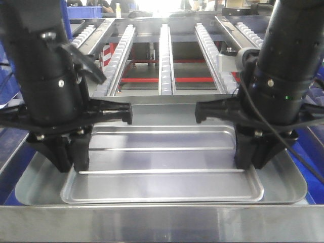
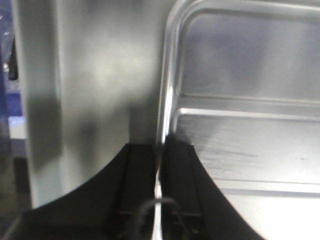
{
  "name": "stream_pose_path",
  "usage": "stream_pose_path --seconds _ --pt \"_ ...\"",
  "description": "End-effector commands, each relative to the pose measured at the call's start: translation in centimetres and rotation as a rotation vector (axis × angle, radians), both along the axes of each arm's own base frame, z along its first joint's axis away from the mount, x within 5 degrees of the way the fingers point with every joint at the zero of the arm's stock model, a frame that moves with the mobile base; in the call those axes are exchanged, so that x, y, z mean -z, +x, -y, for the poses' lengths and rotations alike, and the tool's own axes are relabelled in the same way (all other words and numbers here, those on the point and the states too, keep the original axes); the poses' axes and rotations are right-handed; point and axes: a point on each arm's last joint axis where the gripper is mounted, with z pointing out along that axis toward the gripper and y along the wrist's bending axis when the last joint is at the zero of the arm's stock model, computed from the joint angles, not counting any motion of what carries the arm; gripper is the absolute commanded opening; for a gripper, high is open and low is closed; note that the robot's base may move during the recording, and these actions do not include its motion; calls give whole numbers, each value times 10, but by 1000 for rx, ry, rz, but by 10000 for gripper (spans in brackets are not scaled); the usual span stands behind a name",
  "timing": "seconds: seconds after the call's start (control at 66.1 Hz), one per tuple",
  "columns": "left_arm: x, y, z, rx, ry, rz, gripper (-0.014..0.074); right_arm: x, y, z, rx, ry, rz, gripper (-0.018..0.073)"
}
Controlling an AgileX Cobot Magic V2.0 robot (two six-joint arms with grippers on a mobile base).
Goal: Grab silver tray and place in blue box
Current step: 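Close both grippers on the tray's side rims, then lift the tray with both grippers and pull it toward the robot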
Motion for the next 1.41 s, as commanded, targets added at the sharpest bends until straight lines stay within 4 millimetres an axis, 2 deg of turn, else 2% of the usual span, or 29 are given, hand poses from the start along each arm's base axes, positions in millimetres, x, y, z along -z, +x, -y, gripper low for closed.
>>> stream_pose_path --seconds 0.0,0.257,0.393,0.545,0.757,0.968,1.12,1.392 --pt "-34 -3 0 -10 -46 52 -10 -38 0 1 13 58 101 61" --pt "-73 -26 -2 -1 -106 114 -10 -63 -18 10 90 93 101 61" --pt "-84 -46 0 0 -58 125 -10 -75 -39 10 93 111 111 61" --pt "-96 -67 5 17 -84 133 -10 -79 -67 6 75 117 102 61" --pt "-93 -102 -1 33 -114 112 -8 -82 -103 5 72 120 95 61" --pt "-85 -132 -14 22 -139 90 -9 -79 -129 -5 63 104 89 61" --pt "-83 -140 -25 10 -149 89 -9 -80 -142 -15 43 92 106 61" --pt "-85 -142 -28 8 -159 91 -9 -79 -144 -14 53 59 106 61"
